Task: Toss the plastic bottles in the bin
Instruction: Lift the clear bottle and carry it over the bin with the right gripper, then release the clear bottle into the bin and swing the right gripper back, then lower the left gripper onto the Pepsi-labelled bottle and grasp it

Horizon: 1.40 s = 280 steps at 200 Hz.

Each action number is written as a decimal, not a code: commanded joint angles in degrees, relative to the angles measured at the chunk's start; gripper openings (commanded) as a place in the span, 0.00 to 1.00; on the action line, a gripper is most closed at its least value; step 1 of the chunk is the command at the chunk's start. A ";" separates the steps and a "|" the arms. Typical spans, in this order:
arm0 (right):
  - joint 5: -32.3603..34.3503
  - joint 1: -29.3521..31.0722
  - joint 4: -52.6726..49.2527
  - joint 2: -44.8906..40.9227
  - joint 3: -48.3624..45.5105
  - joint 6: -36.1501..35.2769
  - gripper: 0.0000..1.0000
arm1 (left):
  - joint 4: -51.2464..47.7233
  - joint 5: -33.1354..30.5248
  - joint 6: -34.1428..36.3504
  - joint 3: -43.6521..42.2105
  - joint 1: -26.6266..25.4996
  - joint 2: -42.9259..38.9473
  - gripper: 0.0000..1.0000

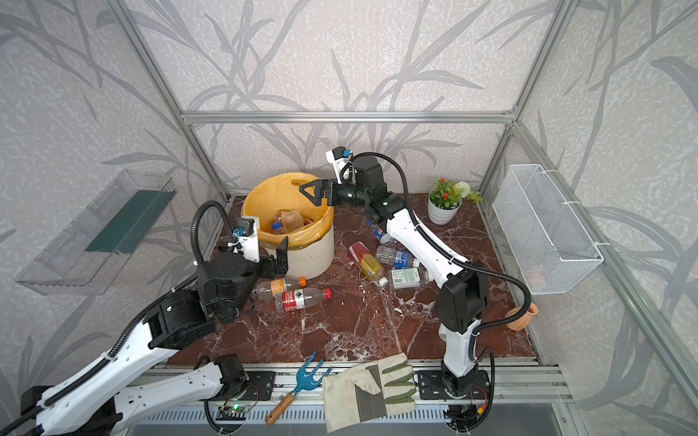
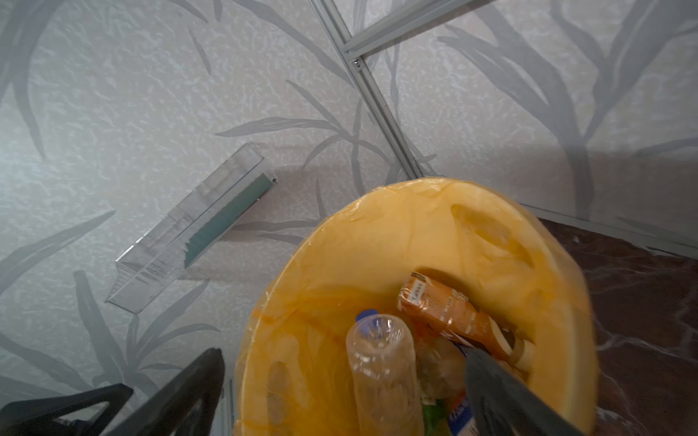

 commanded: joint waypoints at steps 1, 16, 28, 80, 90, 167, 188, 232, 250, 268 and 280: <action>2.59 -0.67 -2.29 -7.30 0.46 -5.60 0.99 | 0.18 -1.09 0.45 0.07 0.26 0.53 0.99; 3.66 -0.93 0.05 -11.59 -2.78 -6.23 0.99 | -0.47 -1.31 0.22 0.77 0.27 1.33 0.99; 4.64 -1.35 2.60 -15.17 -6.45 -6.49 0.99 | -0.49 -1.76 0.27 0.82 0.27 1.39 0.99; 9.78 -10.94 6.05 -33.60 -26.23 -5.37 0.99 | 0.03 2.48 -0.98 1.94 -0.49 3.33 0.99; 10.89 -14.62 5.58 -37.74 -30.94 -4.44 0.99 | 1.10 3.26 -1.21 1.87 -1.11 4.60 0.99; 16.54 -39.01 -9.97 -61.28 -55.85 -3.25 0.99 | 3.52 14.26 -18.49 11.64 -2.64 23.48 0.99; 16.04 -43.64 -13.38 -63.95 -59.29 -2.67 0.99 | 1.51 15.75 -21.88 18.66 -2.64 31.90 0.99; 9.50 -55.34 -14.75 -66.95 -65.61 0.86 0.99 | -8.57 20.33 -24.32 38.29 -1.73 50.82 0.99; 7.99 -58.56 -14.96 -67.35 -67.73 2.51 0.99 | -13.75 23.10 -25.95 47.42 -0.23 59.02 0.99; 7.27 -60.13 -15.48 -67.68 -69.70 3.69 0.99 | -20.63 26.13 -31.25 57.02 1.88 67.56 0.99; 7.71 -60.39 -16.46 -67.61 -70.75 4.07 0.99 | -23.94 30.07 -33.82 63.18 3.49 72.95 0.99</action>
